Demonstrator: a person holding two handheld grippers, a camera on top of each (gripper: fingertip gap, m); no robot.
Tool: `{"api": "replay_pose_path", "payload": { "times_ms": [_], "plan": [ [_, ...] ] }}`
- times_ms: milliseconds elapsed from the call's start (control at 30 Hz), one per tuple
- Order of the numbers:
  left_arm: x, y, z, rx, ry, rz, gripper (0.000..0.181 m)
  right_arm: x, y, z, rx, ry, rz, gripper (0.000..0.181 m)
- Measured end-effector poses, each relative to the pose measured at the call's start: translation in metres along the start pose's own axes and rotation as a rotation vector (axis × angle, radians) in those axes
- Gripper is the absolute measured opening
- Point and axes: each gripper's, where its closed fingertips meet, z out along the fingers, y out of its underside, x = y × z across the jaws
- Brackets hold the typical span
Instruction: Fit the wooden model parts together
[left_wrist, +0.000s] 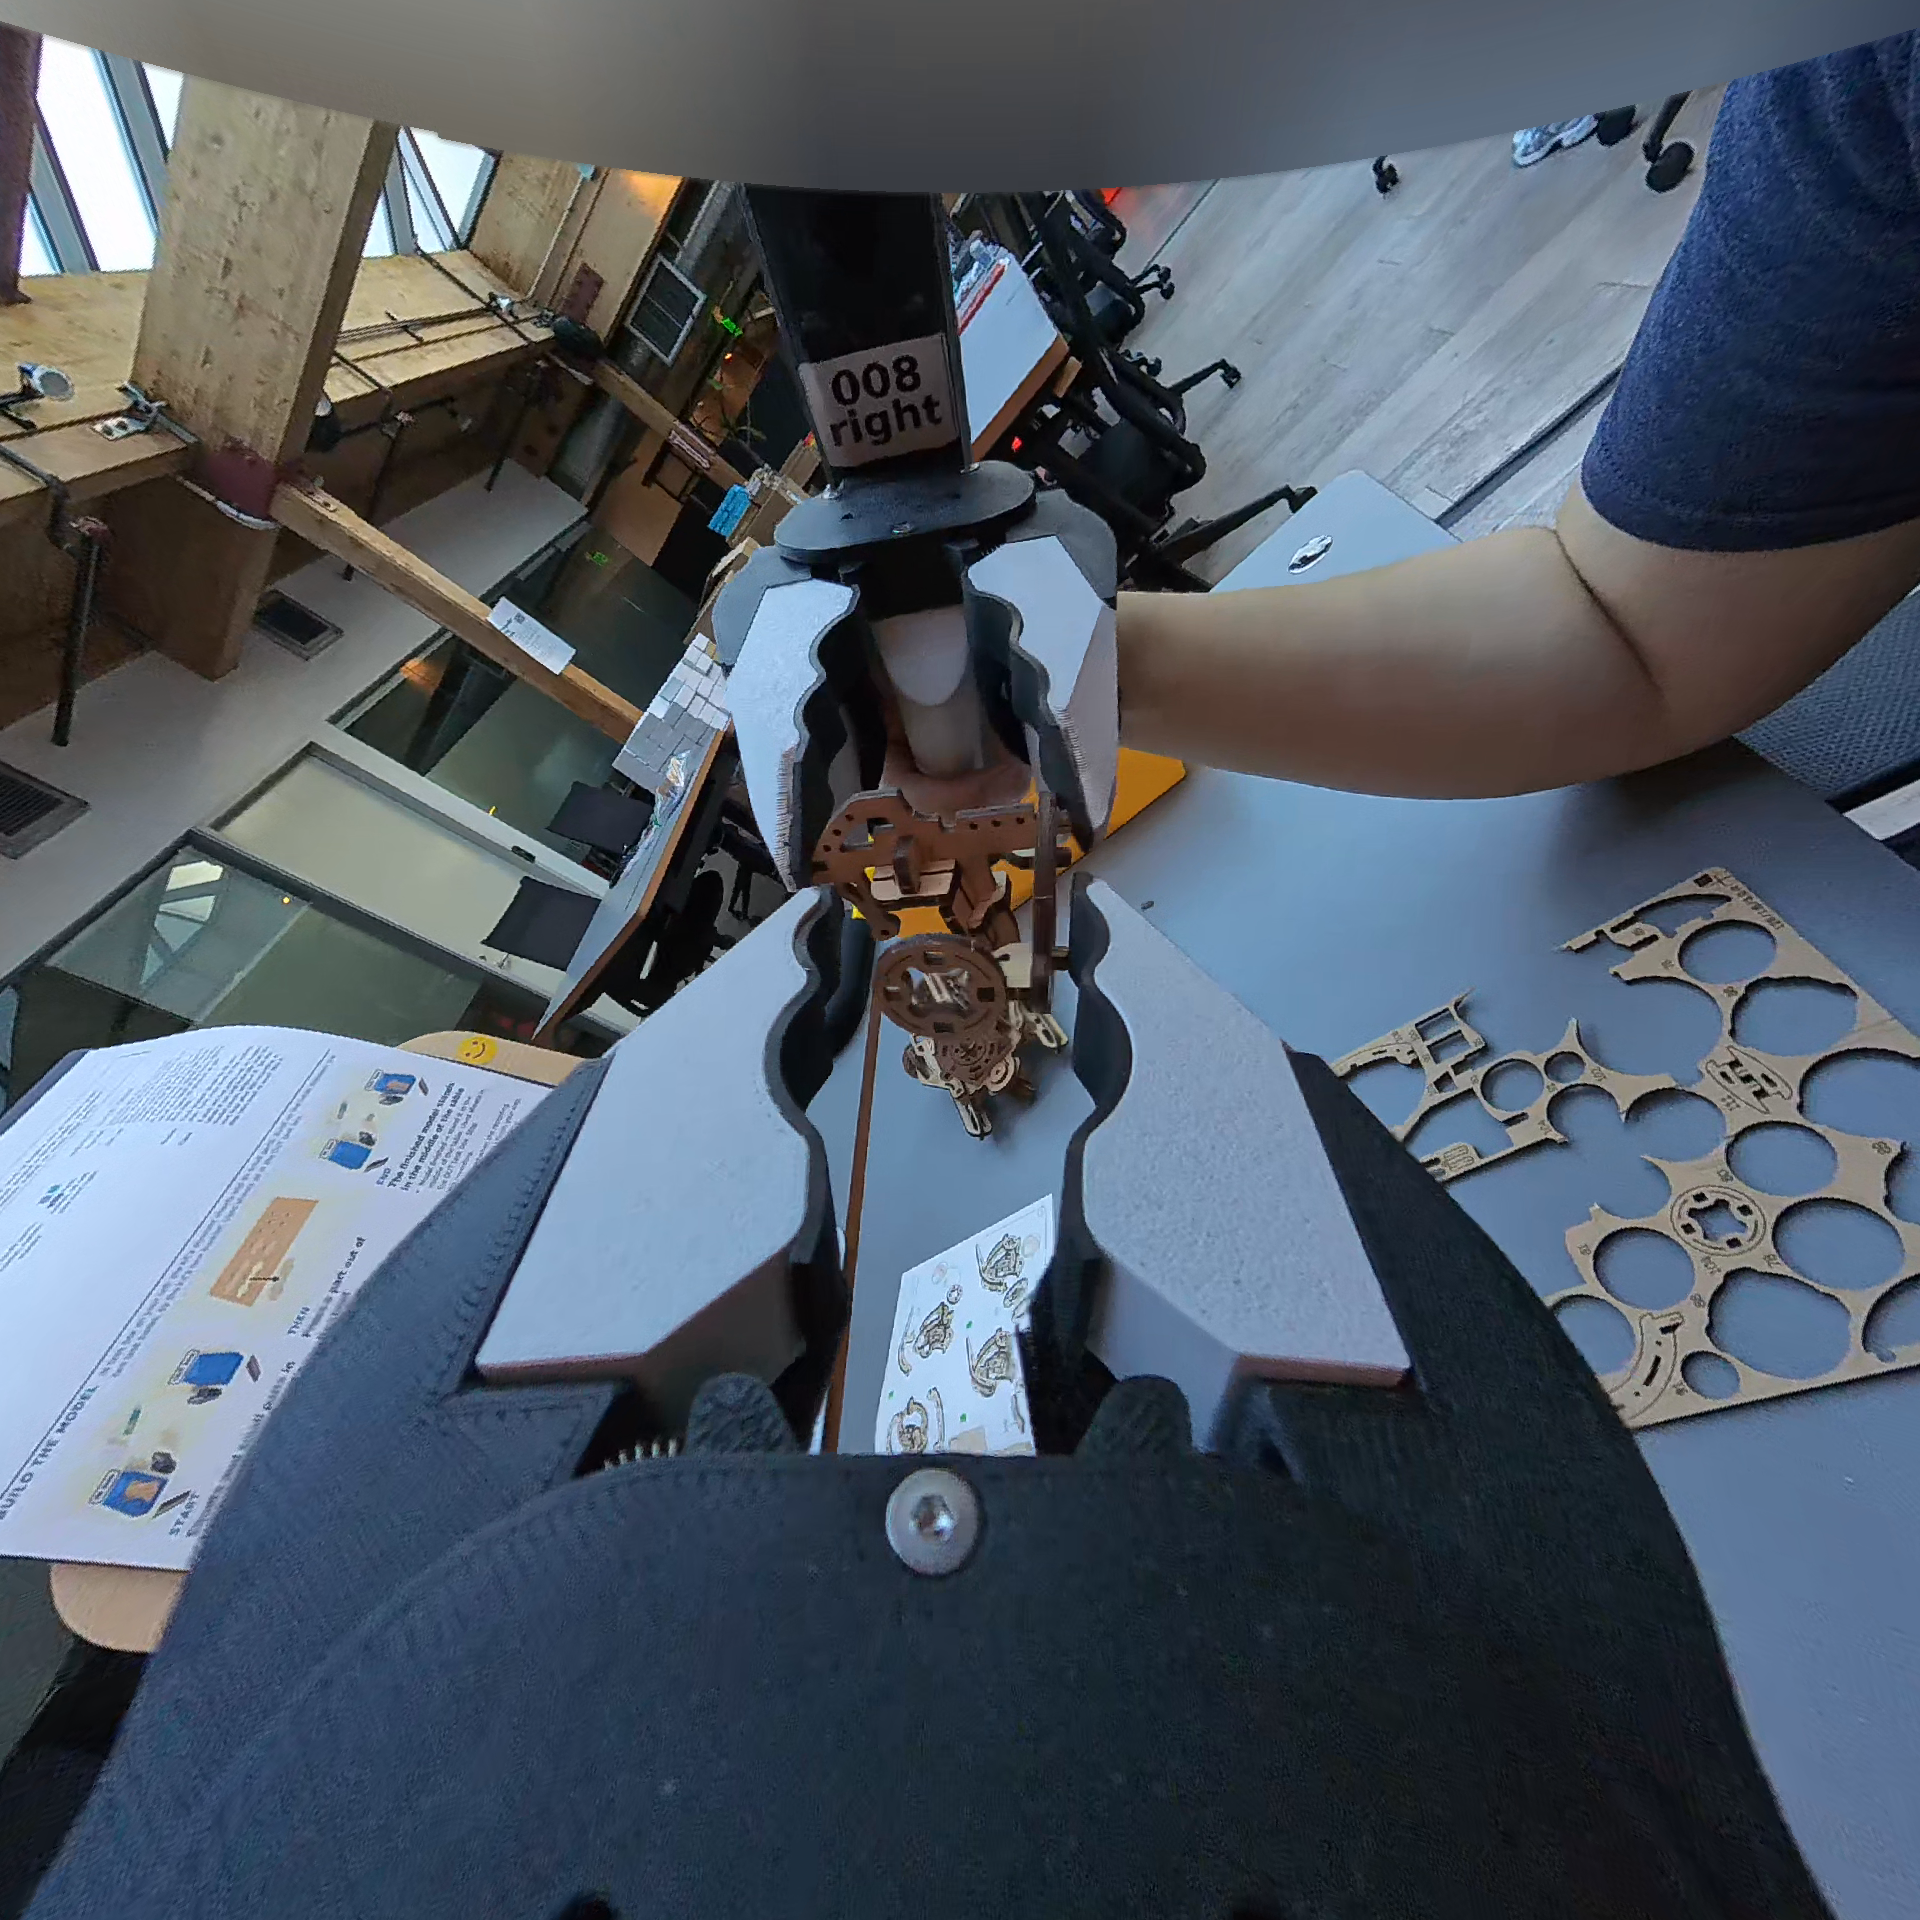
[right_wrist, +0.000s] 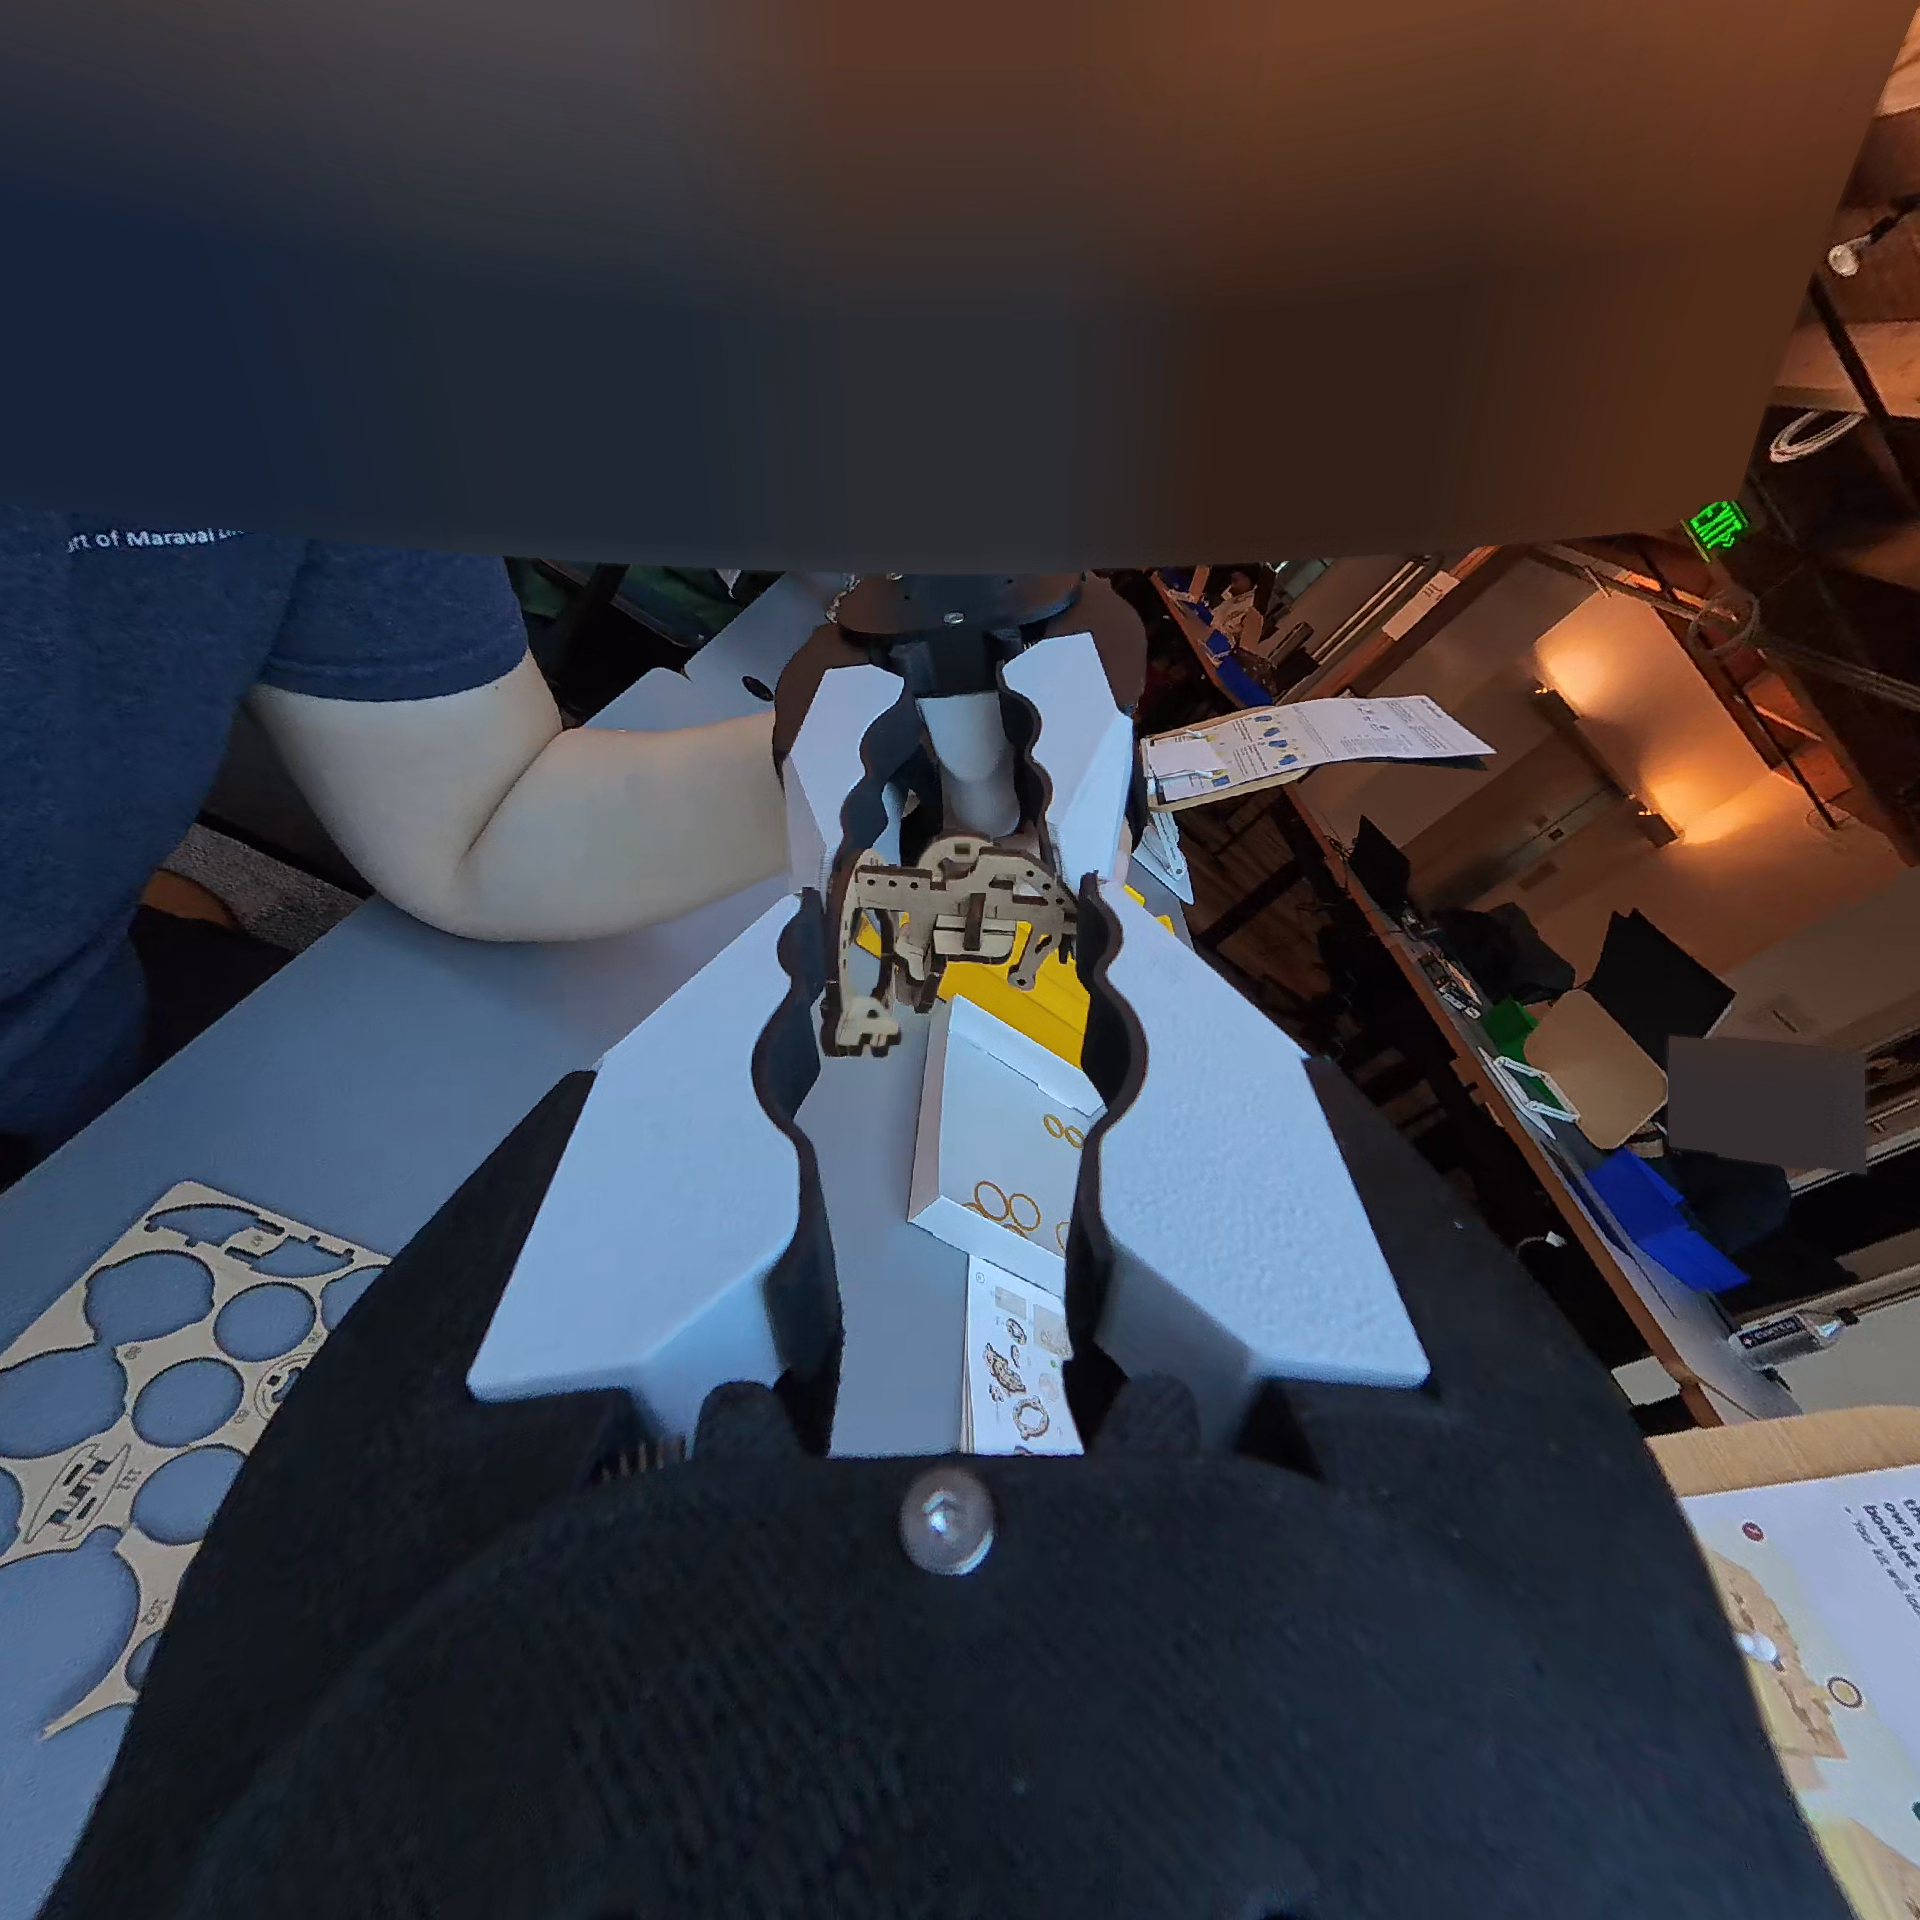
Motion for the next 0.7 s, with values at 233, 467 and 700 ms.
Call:
{"api": "replay_pose_path", "payload": {
  "times_ms": [233,467,700],
  "plan": [
    [0.0011,-0.0018,-0.0002,-0.005,-0.008,0.039,0.042,-0.0016,-0.0018,0.0000,-0.022,0.011,-0.040,0.047],
    [0.0001,0.0024,0.0007,-0.023,-0.014,0.055,0.042,0.0000,0.0010,0.0005,-0.030,0.013,-0.019,0.047],
    [-0.0004,0.0038,0.0000,-0.024,-0.007,0.046,0.041,0.0008,0.0026,0.0011,-0.033,0.019,-0.032,0.047]
  ]
}}
